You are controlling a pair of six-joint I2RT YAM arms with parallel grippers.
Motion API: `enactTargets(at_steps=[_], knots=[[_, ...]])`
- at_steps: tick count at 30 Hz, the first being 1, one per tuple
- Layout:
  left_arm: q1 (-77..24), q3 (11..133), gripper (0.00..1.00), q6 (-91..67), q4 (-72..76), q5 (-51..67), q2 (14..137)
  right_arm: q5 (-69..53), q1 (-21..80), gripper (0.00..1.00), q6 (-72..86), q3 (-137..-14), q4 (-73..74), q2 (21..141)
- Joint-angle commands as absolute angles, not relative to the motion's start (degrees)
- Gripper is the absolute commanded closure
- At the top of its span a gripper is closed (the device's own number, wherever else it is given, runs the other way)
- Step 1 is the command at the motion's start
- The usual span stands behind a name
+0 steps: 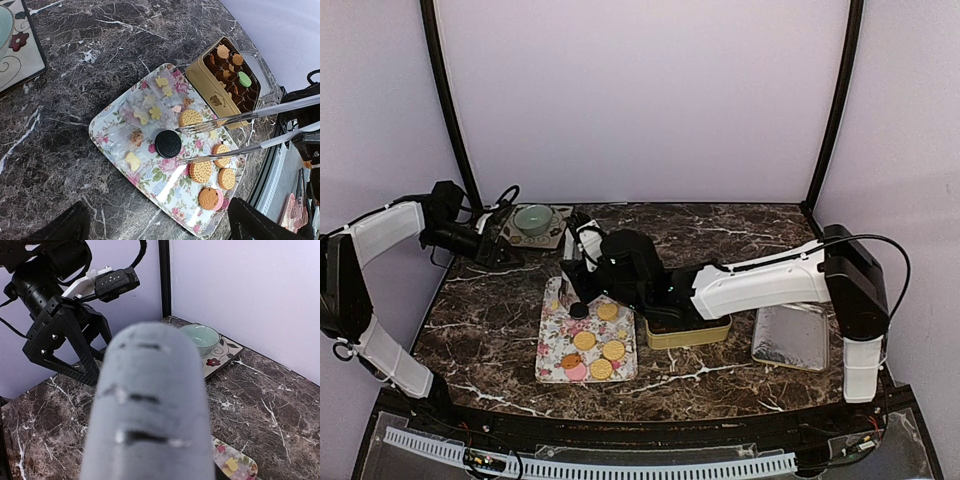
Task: Pack the cookies
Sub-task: Pick up the fake cookies from the plate.
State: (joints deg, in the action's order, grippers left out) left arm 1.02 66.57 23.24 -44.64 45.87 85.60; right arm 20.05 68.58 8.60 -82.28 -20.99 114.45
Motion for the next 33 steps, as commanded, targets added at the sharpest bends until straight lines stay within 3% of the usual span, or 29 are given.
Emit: enactTargets(at_steps=[1,11,33], knots=[[1.23,65.92,0.01,22.95,-44.85,45.86,83.94,20.94,68.25,0.59,8.3,-84.81,-24.26,116.19],[1.21,65.91,0.01,22.79,-44.93,46.03,83.94,19.31,67.76,0.52,9.06,-84.92,-24.21,118.28],[1.21,65.92,0.02,23.89,-45.71,47.46,83.25,19.35,67.17,0.57,8.34,-88.67,-28.44,123.32]])
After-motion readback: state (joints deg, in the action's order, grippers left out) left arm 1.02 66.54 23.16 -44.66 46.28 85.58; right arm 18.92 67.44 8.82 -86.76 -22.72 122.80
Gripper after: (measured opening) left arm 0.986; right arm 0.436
